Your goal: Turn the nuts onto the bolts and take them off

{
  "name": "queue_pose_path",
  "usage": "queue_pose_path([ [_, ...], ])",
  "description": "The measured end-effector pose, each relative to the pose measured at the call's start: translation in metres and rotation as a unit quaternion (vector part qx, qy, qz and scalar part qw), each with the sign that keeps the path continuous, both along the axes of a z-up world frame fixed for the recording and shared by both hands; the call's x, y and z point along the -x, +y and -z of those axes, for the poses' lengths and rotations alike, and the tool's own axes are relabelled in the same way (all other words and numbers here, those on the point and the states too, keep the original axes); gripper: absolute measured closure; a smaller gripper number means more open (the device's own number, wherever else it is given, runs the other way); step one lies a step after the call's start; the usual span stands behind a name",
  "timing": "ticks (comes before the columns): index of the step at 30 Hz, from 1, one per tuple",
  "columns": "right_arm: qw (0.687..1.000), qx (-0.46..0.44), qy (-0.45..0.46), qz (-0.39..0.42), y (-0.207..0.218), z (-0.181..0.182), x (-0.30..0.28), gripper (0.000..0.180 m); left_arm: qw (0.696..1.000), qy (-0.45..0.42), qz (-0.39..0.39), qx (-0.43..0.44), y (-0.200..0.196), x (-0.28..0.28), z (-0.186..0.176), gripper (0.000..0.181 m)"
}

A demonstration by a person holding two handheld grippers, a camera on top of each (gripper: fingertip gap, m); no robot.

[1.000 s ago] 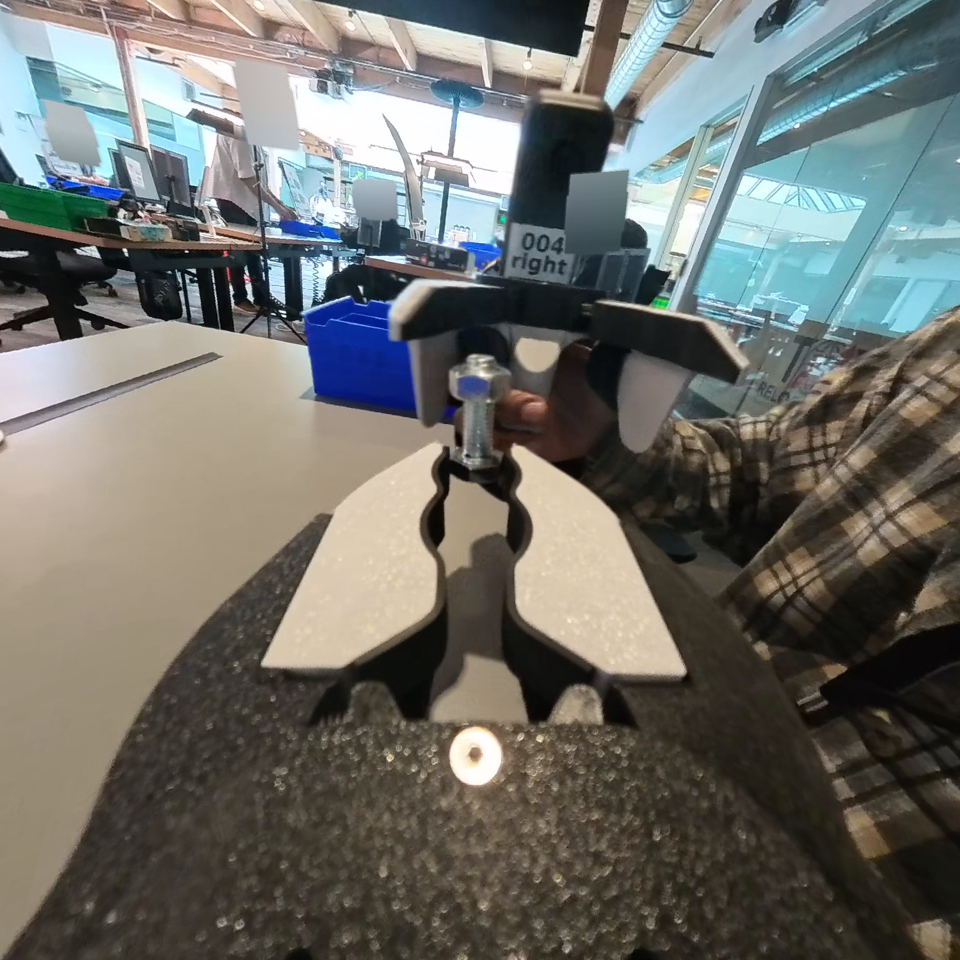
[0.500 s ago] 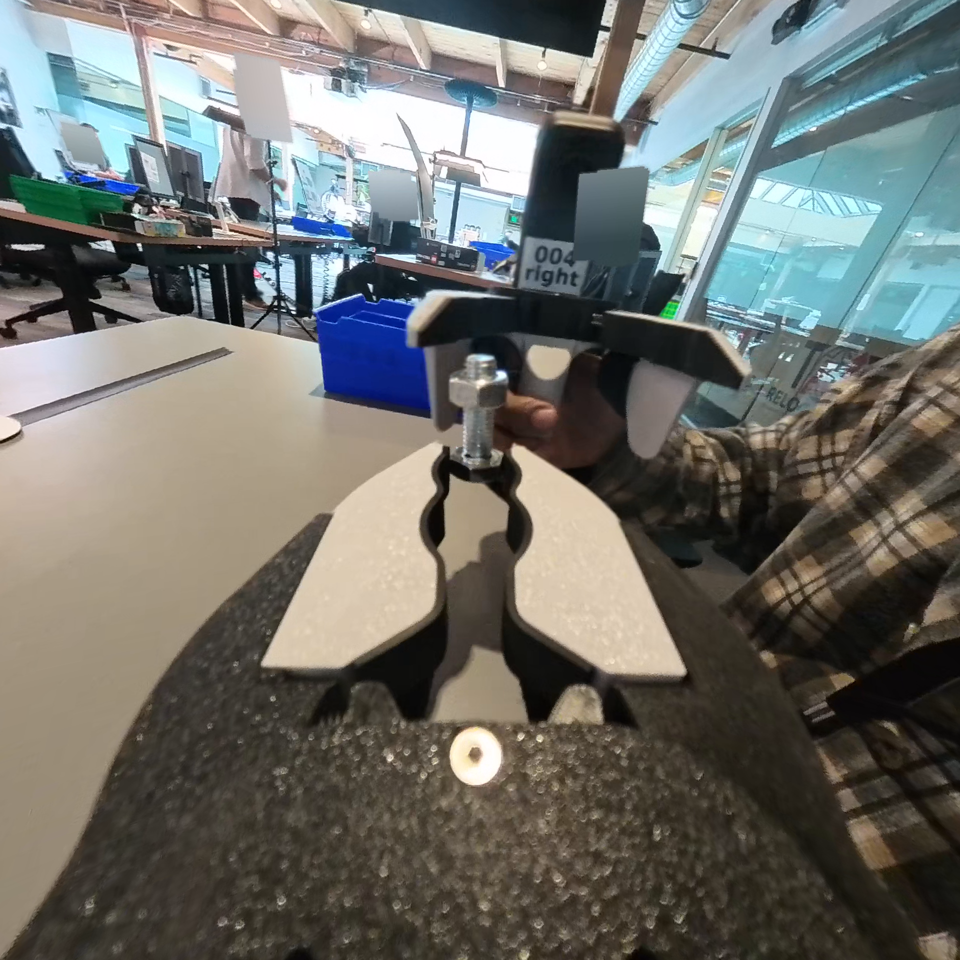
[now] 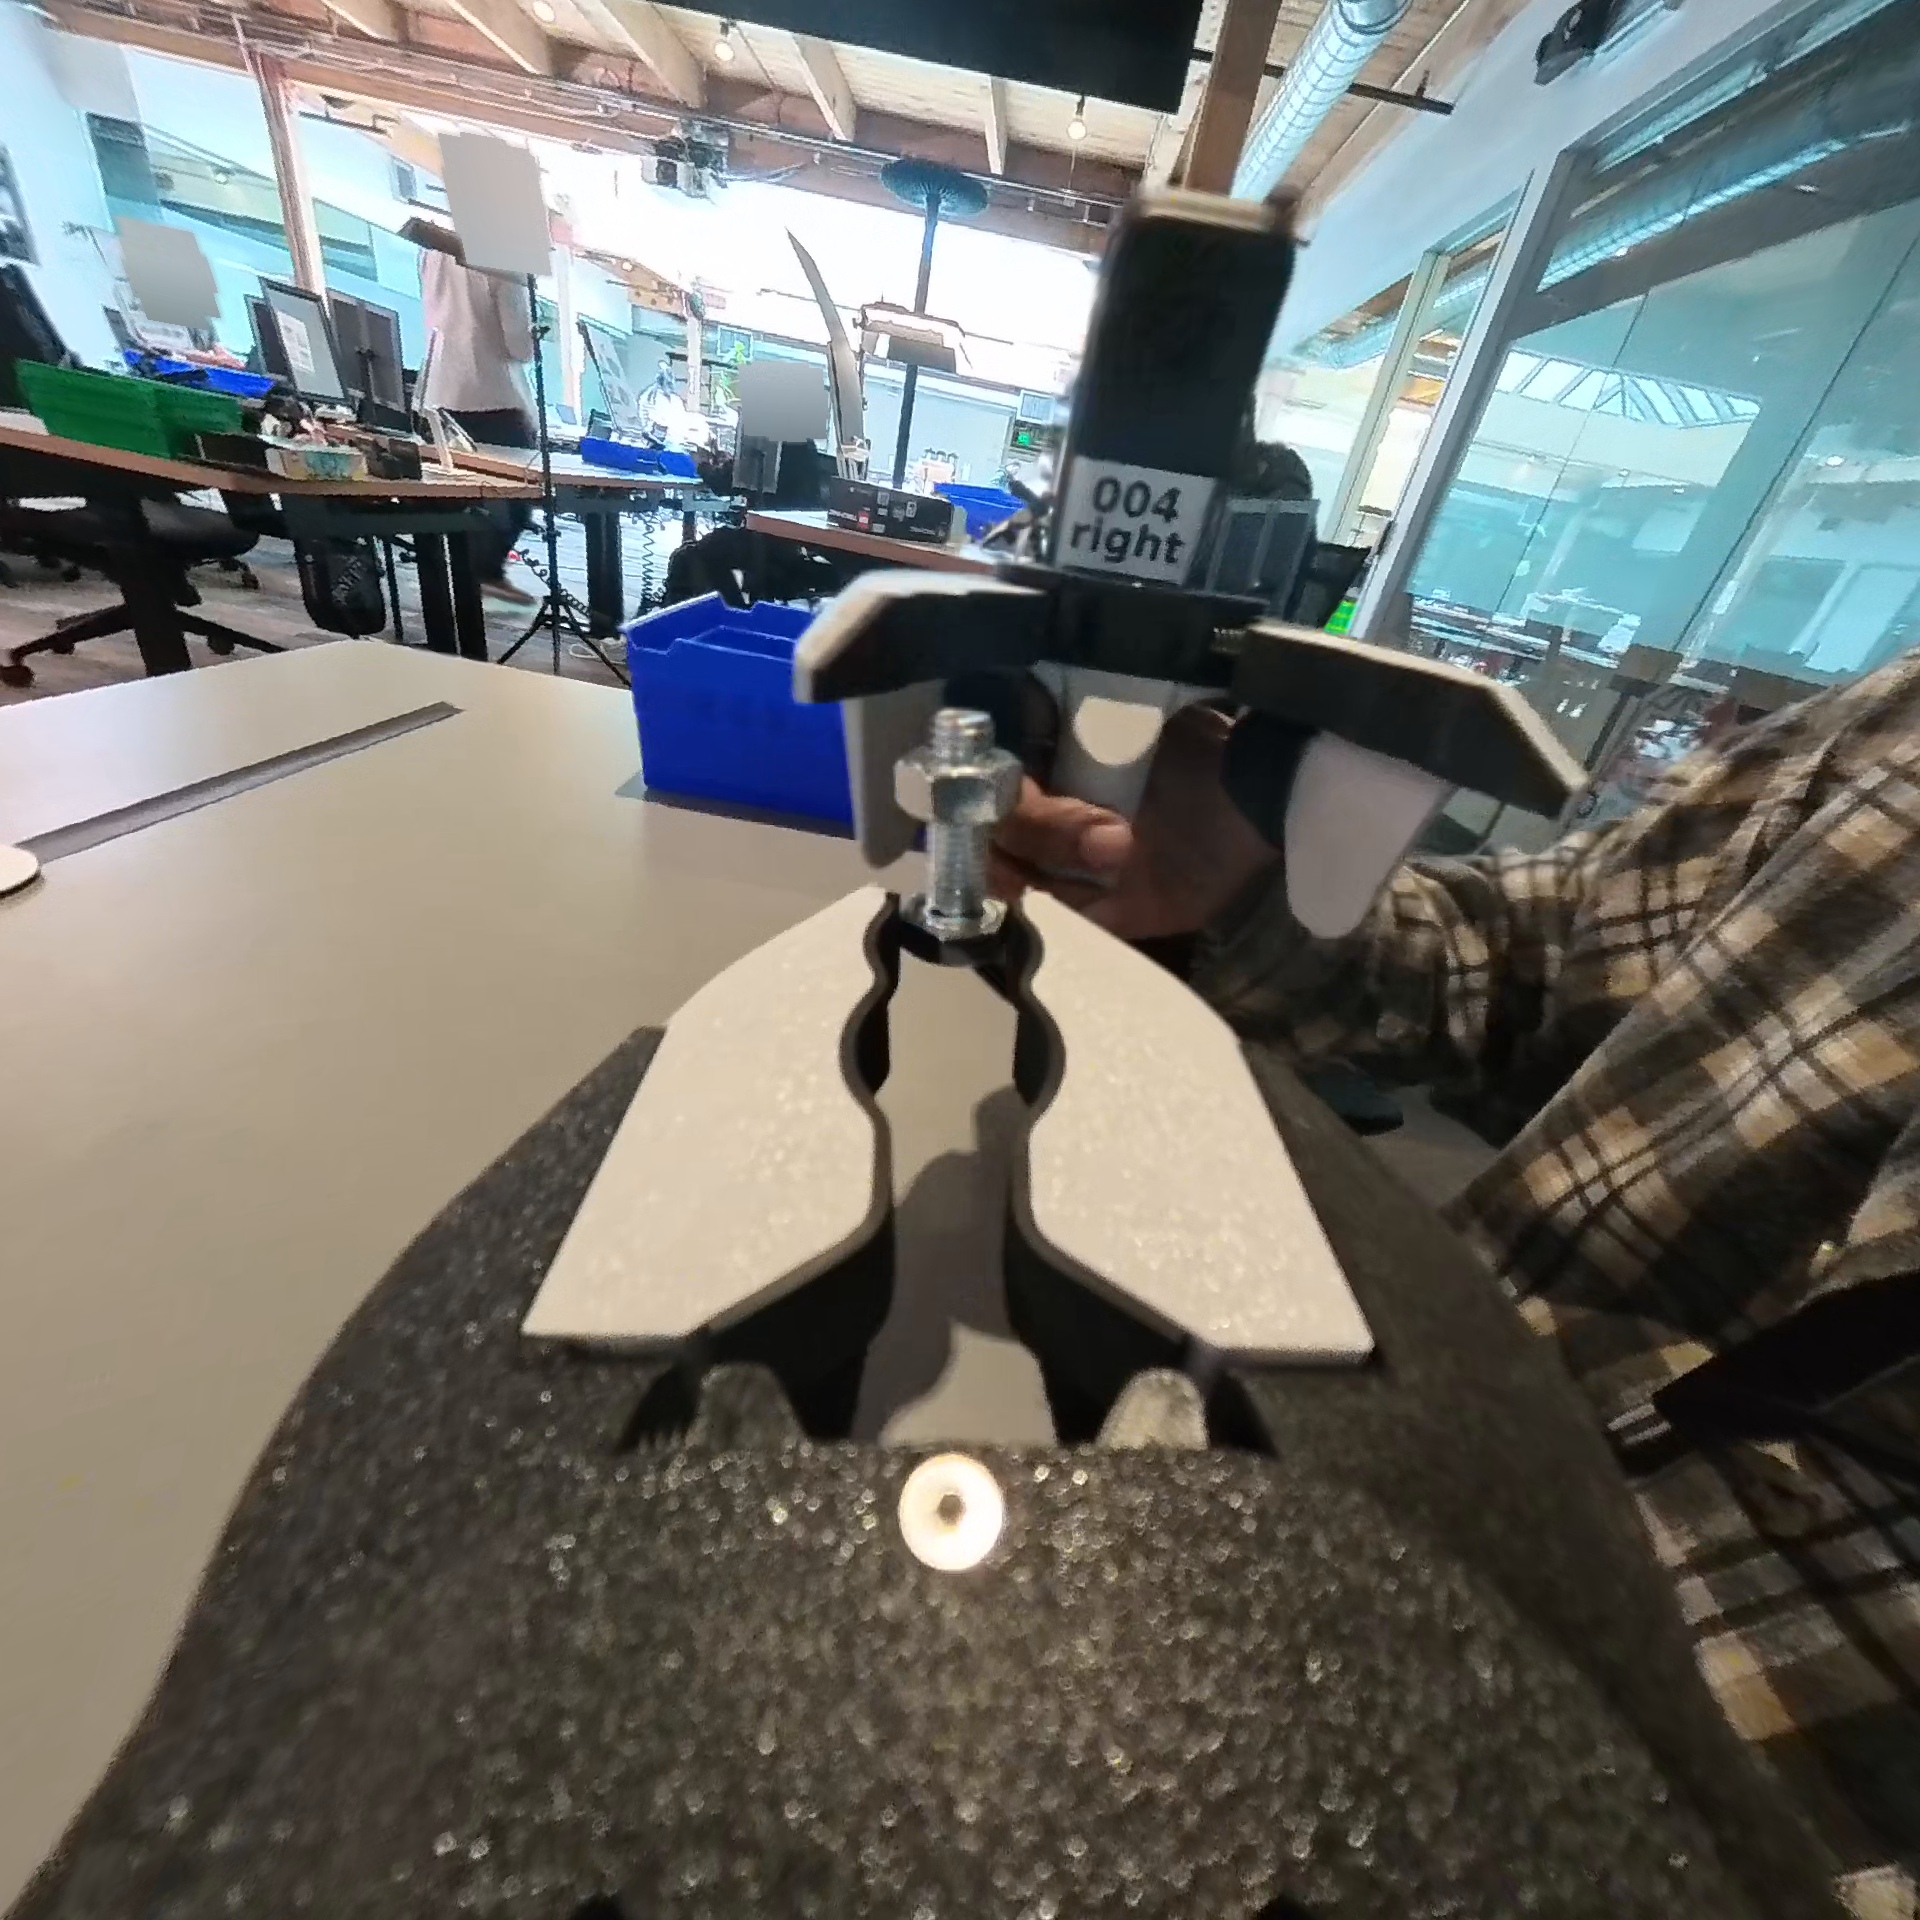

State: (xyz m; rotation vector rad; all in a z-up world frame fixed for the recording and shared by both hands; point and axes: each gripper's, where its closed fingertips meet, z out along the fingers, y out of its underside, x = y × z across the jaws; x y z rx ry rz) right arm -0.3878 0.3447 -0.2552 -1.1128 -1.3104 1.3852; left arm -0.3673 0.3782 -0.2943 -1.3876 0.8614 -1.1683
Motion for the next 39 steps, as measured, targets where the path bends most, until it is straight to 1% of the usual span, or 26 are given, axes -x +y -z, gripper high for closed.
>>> queue_pose_path([
  [4, 0.999, 0.002, -0.017, -0.038, -0.013, 0.006, 0.014, 0.07, 1.0, -0.005, 0.002, -0.004, -0.001, 0.0, -0.002, 0.162],
  [5, 0.999, -0.004, -0.024, -0.029, -0.014, 0.01, 0.012, 0.066, 1.0, -0.007, 0.001, -0.001, 0.0, 0.001, -0.002, 0.162],
  [7, 1.0, -0.011, -0.027, -0.009, -0.016, 0.013, -0.001, 0.066, 1.0, -0.009, -0.003, 0.004, 0.002, 0.003, -0.001, 0.162],
  [8, 1.0, -0.009, -0.019, -0.007, -0.019, 0.012, -0.009, 0.073, 1.0, -0.007, -0.005, 0.007, 0.003, 0.004, 0.0, 0.162],
  [9, 1.0, -0.005, -0.011, 0.002, -0.018, 0.01, -0.014, 0.074, 1.0, -0.005, -0.005, 0.01, 0.005, 0.004, 0.001, 0.162],
  [12, 1.0, -0.005, 0.001, 0.023, -0.006, 0.003, -0.016, 0.073, 1.0, -0.005, -0.001, 0.013, 0.004, 0.003, 0.002, 0.162],
  [15, 1.0, -0.002, 0.003, 0.003, -0.001, 0.0, 0.0, 0.071, 1.0, -0.002, 0.005, 0.003, 0.0, 0.0, 0.001, 0.162],
  [18, 0.999, 0.009, -0.016, -0.032, -0.009, 0.007, 0.011, 0.072, 1.0, -0.006, 0.0, 0.001, 0.0, 0.0, -0.001, 0.162],
  [20, 1.0, -0.004, -0.023, -0.016, -0.014, 0.011, 0.006, 0.064, 1.0, -0.006, -0.009, 0.004, 0.004, 0.004, 0.0, 0.162],
  [22, 1.0, -0.014, -0.021, -0.011, -0.021, 0.014, -0.009, 0.073, 1.0, -0.006, -0.014, 0.013, 0.007, 0.006, 0.001, 0.162],
  [25, 1.0, 0.007, 0.001, 0.015, -0.011, 0.01, -0.021, 0.072, 1.0, -0.007, -0.008, 0.019, 0.007, 0.006, 0.003, 0.162],
  [27, 1.0, 0.011, 0.01, 0.019, -0.001, 0.004, -0.015, 0.07, 1.0, -0.006, 0.003, 0.015, 0.003, 0.002, 0.003, 0.162],
  [30, 1.0, 0.006, 0.004, -0.008, 0.001, 0.002, 0.005, 0.069, 1.0, -0.002, 0.009, 0.003, -0.002, -0.003, 0.001, 0.162],
  [32, 0.999, 0.007, -0.017, -0.036, -0.009, 0.01, 0.014, 0.07, 1.0, -0.004, 0.004, 0.001, -0.001, -0.001, 0.0, 0.162],
  [34, 0.999, -0.007, -0.037, -0.02, -0.014, 0.02, 0.009, 0.062, 1.0, -0.009, -0.008, 0.006, 0.004, 0.004, -0.001, 0.162],
  [36, 1.0, -0.012, -0.013, -0.002, -0.018, 0.017, -0.006, 0.068, 1.0, -0.015, -0.018, 0.017, 0.01, 0.01, -0.001, 0.162],
  [39, 0.999, -0.001, 0.02, 0.035, -0.004, 0.004, -0.017, 0.069, 1.0, -0.011, -0.016, 0.023, 0.012, 0.012, 0.002, 0.162],
])
